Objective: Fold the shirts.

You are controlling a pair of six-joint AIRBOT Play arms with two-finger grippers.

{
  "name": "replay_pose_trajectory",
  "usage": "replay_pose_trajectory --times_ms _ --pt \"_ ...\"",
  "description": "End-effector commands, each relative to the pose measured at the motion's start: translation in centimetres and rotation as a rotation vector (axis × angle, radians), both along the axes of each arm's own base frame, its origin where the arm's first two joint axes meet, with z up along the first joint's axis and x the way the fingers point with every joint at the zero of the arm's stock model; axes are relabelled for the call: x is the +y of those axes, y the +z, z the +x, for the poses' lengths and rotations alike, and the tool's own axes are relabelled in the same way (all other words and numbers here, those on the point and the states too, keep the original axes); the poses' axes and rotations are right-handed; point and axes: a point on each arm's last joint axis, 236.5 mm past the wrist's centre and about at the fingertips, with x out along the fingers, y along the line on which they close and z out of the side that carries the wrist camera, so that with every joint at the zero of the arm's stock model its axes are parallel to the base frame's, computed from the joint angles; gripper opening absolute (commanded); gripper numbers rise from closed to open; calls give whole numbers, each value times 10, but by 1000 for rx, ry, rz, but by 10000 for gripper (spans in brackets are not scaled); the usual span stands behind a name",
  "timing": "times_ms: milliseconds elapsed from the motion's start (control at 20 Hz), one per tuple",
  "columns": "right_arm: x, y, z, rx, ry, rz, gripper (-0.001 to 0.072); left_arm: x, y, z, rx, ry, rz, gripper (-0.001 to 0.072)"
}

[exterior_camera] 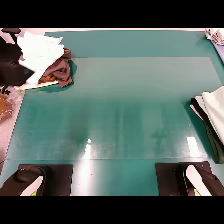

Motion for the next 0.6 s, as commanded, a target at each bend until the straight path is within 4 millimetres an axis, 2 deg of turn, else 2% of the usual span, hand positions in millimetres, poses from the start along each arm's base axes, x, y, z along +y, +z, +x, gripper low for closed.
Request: replay_pose_trajectory --times_ms 0,50,150,250,300,400,550 --pt "127 -26 -24 -81 408 -25 271 51 -12 -50 -143 188 -38 38" --pt "148 -48 -34 -58 468 -8 211 60 -34 -63 -143 214 -41 37" --pt "177 -85 -47 -48 539 17 187 70 -84 -87 -115 247 -50 38" --pt "191 -118 -58 -27 544 70 118 75 -126 -105 -69 276 -79 38" --pt "193 -134 -64 -6 542 88 118 77 -143 -113 -39 285 -77 38" --pt "195 -159 -75 32 533 116 118 80 -166 -123 28 302 -70 38" --pt "191 -169 -87 12 525 117 120 81 -171 -126 51 306 -60 38"
